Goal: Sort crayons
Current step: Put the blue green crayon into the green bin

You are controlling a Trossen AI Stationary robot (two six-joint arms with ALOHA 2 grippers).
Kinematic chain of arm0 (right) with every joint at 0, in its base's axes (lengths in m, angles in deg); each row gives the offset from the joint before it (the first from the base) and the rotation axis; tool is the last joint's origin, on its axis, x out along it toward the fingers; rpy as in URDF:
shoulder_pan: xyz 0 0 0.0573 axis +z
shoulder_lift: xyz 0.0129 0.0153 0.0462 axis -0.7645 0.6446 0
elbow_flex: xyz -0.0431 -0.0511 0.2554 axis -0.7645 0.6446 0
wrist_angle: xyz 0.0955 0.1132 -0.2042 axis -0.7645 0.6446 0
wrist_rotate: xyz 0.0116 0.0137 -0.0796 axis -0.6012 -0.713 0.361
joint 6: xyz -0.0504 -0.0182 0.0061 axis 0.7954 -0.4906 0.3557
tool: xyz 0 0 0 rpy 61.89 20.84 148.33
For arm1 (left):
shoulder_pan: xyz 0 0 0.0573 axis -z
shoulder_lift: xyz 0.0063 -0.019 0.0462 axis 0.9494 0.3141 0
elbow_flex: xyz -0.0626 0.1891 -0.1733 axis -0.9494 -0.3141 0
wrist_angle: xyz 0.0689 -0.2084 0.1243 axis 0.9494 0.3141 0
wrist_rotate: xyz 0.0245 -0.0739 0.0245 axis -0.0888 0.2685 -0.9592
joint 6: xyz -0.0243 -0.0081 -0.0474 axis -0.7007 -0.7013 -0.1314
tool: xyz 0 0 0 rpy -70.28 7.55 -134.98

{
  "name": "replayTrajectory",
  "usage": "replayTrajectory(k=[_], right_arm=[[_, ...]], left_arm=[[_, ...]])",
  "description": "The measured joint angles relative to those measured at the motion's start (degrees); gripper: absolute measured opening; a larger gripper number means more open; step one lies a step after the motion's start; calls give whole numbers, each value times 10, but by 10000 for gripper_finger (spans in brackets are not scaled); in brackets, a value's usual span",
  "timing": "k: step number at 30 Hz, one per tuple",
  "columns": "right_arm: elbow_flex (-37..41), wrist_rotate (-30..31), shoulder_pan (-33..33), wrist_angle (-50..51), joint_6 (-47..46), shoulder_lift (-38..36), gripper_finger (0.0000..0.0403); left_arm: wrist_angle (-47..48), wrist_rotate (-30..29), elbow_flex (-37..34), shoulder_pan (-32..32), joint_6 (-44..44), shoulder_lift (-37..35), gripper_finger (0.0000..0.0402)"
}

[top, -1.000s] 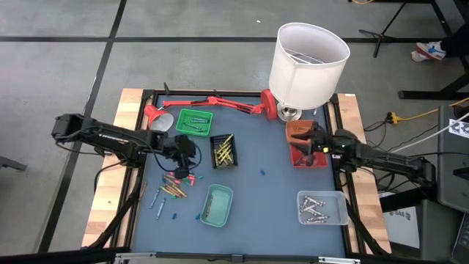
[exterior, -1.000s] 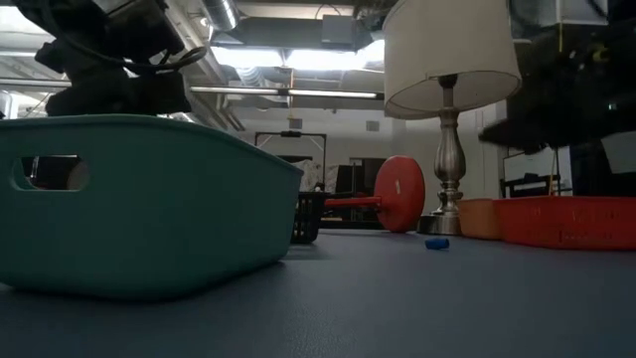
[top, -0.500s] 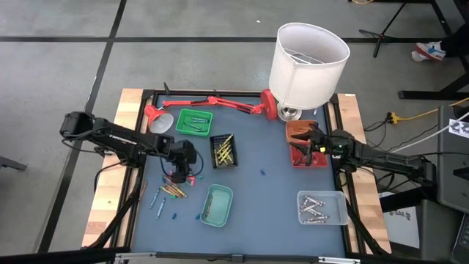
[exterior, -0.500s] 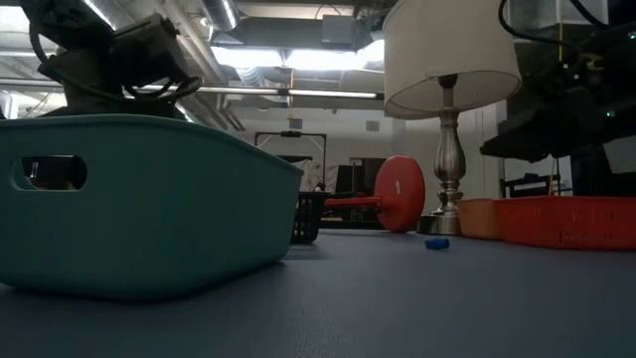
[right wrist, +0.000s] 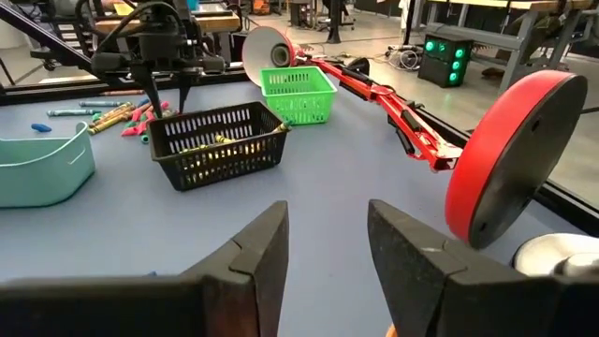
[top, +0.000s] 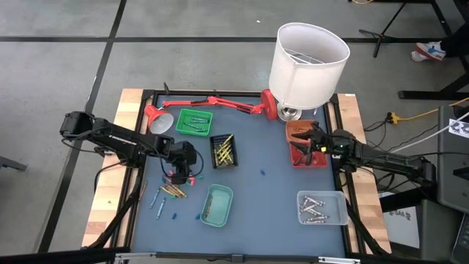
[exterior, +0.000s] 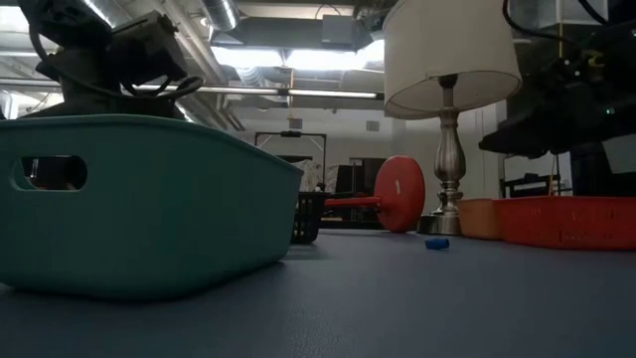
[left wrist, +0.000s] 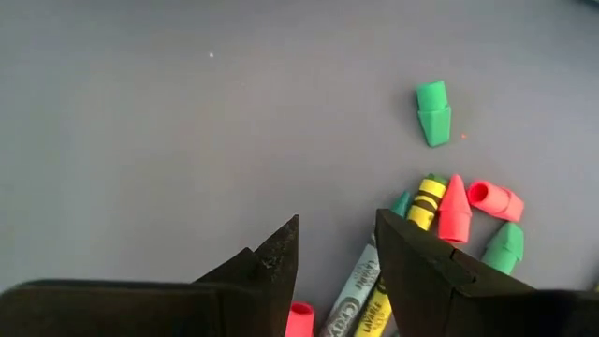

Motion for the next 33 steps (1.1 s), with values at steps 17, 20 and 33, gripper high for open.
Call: replayTrajectory(k=[17,20,33], right_arm=[[0,15,96,15,0,-61,147],[0,15,109,15,0,-82,147],[0,15,109,15,0,-131,147]], left_arm=[[15,13,0,0,2,0,127],[16,13,0,0,1,0,127],[4,11,2,0,1,0,127]])
